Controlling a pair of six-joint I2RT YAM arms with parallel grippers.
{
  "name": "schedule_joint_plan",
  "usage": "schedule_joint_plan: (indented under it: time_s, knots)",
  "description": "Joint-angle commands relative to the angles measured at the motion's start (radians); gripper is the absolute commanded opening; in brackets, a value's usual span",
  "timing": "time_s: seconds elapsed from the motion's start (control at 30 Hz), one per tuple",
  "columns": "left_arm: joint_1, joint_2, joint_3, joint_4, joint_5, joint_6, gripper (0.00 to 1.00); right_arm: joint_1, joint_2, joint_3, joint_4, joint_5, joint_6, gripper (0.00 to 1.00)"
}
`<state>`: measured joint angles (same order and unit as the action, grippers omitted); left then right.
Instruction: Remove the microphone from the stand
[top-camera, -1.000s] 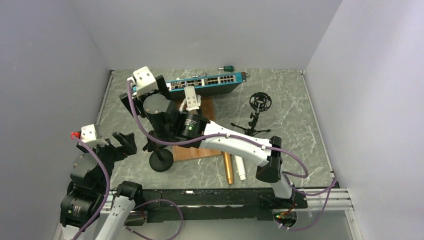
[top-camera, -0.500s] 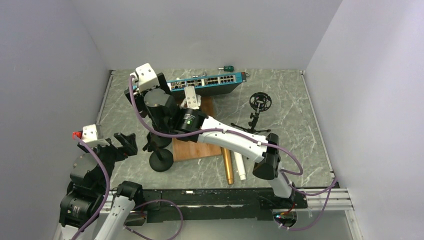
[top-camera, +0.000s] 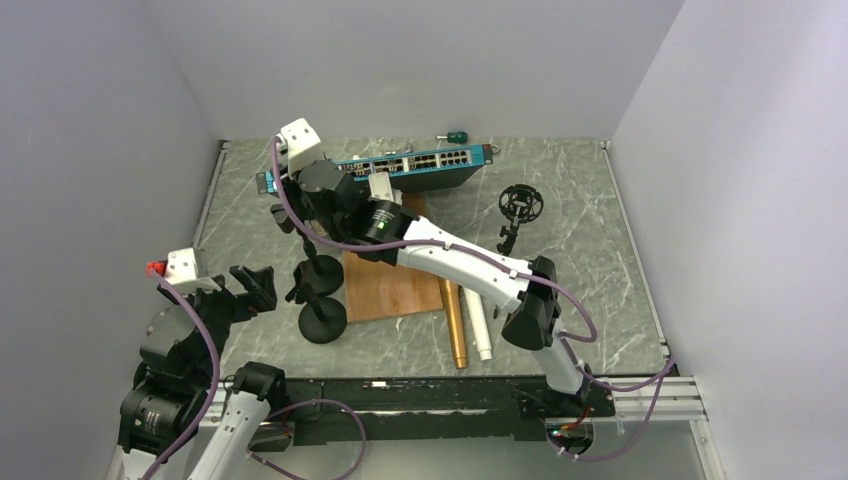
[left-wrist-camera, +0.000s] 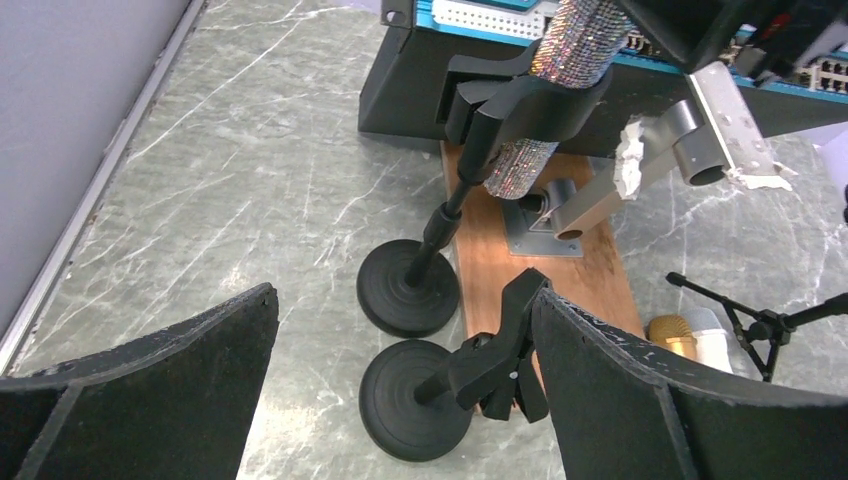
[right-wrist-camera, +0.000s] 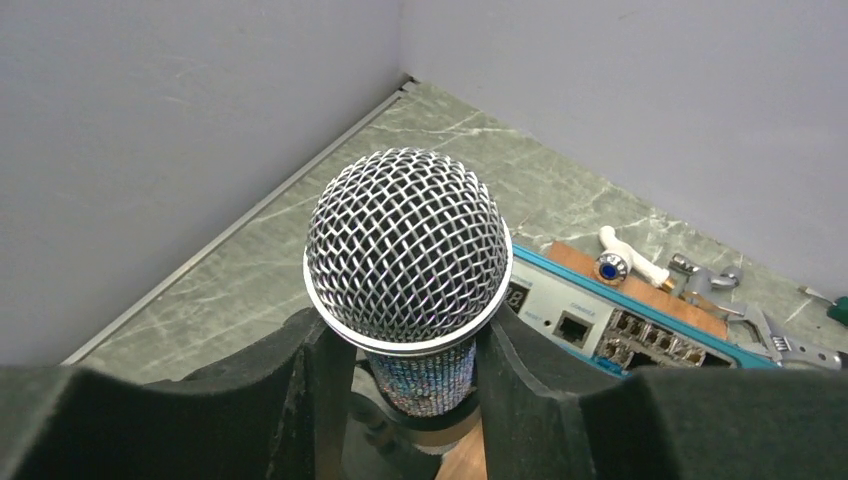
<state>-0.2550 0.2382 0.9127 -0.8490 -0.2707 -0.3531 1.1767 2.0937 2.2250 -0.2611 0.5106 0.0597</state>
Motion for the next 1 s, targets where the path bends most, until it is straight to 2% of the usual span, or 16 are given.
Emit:
schedule_joint_plan:
  time_s: [0.0,0.03,0.1,0.13,0.3,0.43,0.5,0.67,0.8,0.97]
  knots:
    - [-0.002,0.026,-0.013,0.088,0.061,0.017,0.99,-0.019,-0.031,-0.02,-0.009,-0.135,0.028,0.35]
    - [-0.003,0.036,-0.018,0.105,0.084,0.023,0.99,-0.022,-0.036,-0.025,-0.01,-0.147,0.02,0.27]
    - [-0.003,0.076,-0.017,0.132,0.14,0.037,0.99,-0.028,-0.044,-0.039,-0.014,-0.167,0.017,0.04]
    - [-0.003,0.107,-0.008,0.135,0.16,0.041,0.99,-0.034,-0.048,-0.04,-0.02,-0.188,0.024,0.0]
    - [-0.003,0.298,0.09,0.086,0.163,0.077,0.99,-0.079,-0.078,-0.081,-0.034,-0.312,0.051,0.0]
    - [-0.001,0.231,0.008,0.253,0.219,0.127,0.99,-0.121,-0.112,-0.135,-0.005,-0.469,0.101,0.0]
    - [-0.001,0.234,0.003,0.277,0.216,0.142,0.99,-0.138,-0.138,-0.174,0.026,-0.536,0.117,0.0]
    - [-0.001,0.371,0.067,0.201,0.214,0.147,0.99,-0.167,-0.117,-0.136,-0.003,-0.621,0.135,0.0]
    - [0.0,0.44,0.071,0.239,0.309,0.179,0.99,-0.178,-0.107,-0.118,-0.011,-0.672,0.142,0.0]
    - [0.0,0.5,0.094,0.244,0.29,0.182,0.99,-0.183,-0.114,-0.132,-0.005,-0.713,0.149,0.0]
